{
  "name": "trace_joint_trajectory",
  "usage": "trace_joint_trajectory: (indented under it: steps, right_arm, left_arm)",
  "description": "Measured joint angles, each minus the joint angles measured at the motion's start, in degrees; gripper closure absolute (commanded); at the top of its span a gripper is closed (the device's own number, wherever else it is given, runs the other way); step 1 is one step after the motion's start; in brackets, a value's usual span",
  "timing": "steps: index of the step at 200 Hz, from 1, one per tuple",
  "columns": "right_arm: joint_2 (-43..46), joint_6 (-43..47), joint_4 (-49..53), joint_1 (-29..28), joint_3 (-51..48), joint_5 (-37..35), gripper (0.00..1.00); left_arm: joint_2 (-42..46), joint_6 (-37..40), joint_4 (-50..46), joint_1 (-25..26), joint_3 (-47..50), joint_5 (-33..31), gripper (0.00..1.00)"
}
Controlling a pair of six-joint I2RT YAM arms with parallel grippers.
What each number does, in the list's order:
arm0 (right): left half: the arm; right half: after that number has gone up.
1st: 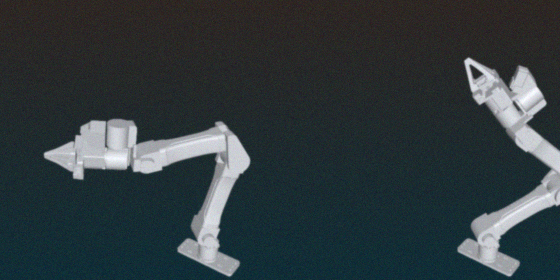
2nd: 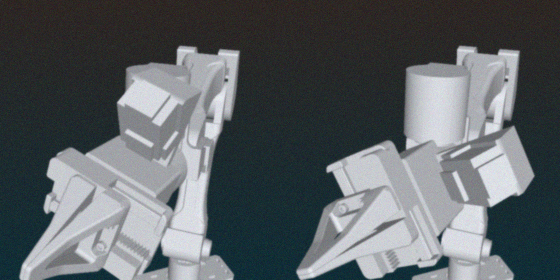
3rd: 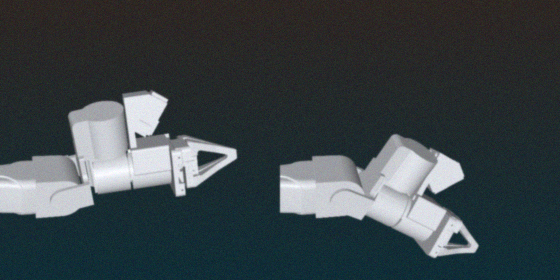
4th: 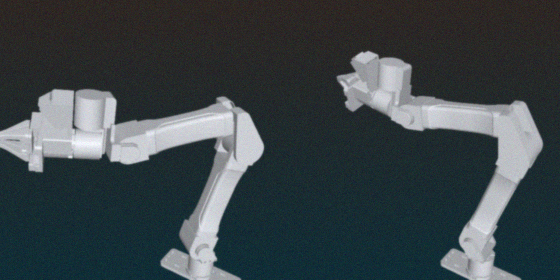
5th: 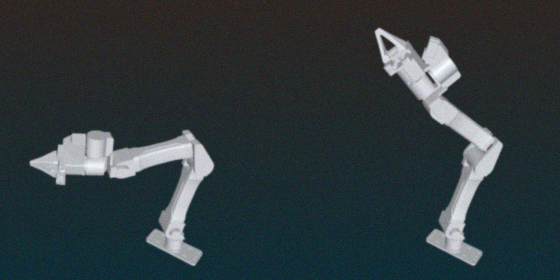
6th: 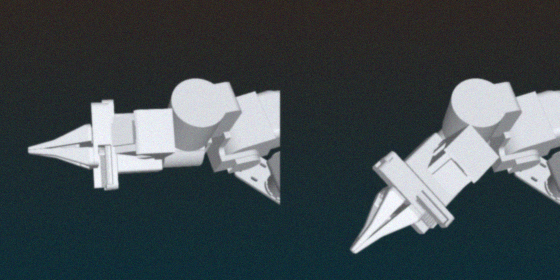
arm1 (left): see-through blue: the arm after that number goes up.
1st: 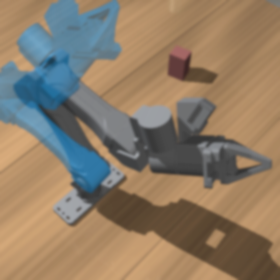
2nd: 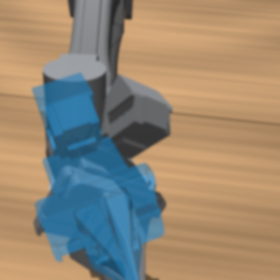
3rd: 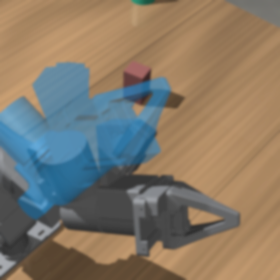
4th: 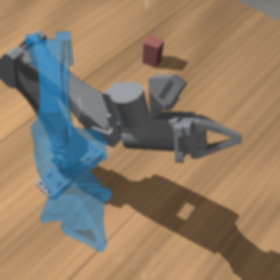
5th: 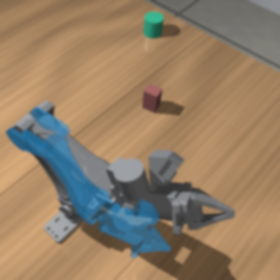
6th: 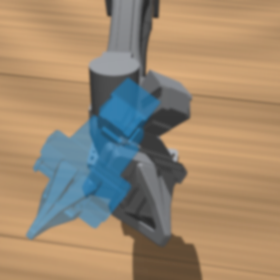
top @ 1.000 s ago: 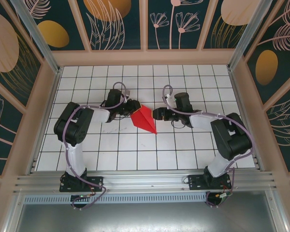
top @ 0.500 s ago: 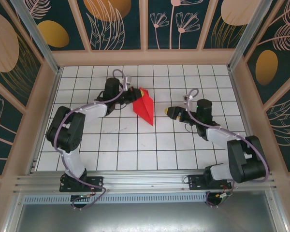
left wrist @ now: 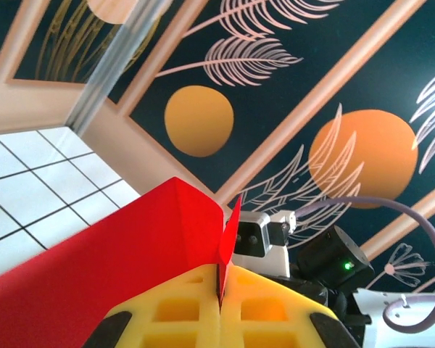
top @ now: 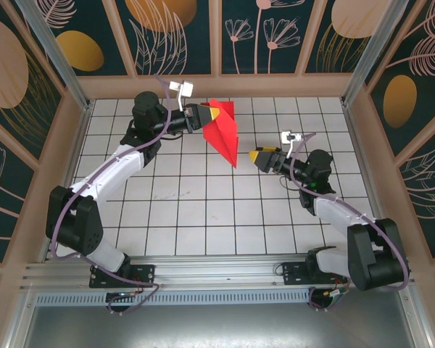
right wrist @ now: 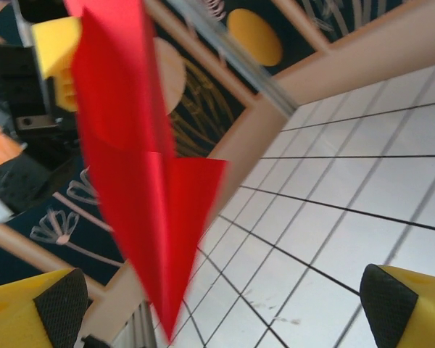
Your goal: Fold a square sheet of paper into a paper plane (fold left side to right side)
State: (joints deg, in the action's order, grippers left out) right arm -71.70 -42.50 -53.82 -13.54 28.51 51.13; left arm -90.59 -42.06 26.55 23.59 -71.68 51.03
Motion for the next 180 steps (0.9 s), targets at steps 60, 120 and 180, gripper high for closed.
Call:
trace_joint_trajectory:
  steps: [60, 120, 180]
  right_arm:
    - [-9.8, -2.7, -9.1, -5.7, 8.6, 4.5, 0.04]
    - [-12.1, -4.8, -13.8, -8.1, 13.4, 7.6, 0.21]
    - [-12.5, -5.8, -14.8, -8.3, 15.7, 9.3, 0.57]
  left_arm:
    - [1.7, -0.7, 1.9, 0.0, 0.7, 4.1, 1.00]
    - [2.3, -1.5, 3.6, 0.0, 2.3, 5.6, 1.00]
    - [2.3, -2.8, 5.8, 0.0, 3.5, 7.1, 1.00]
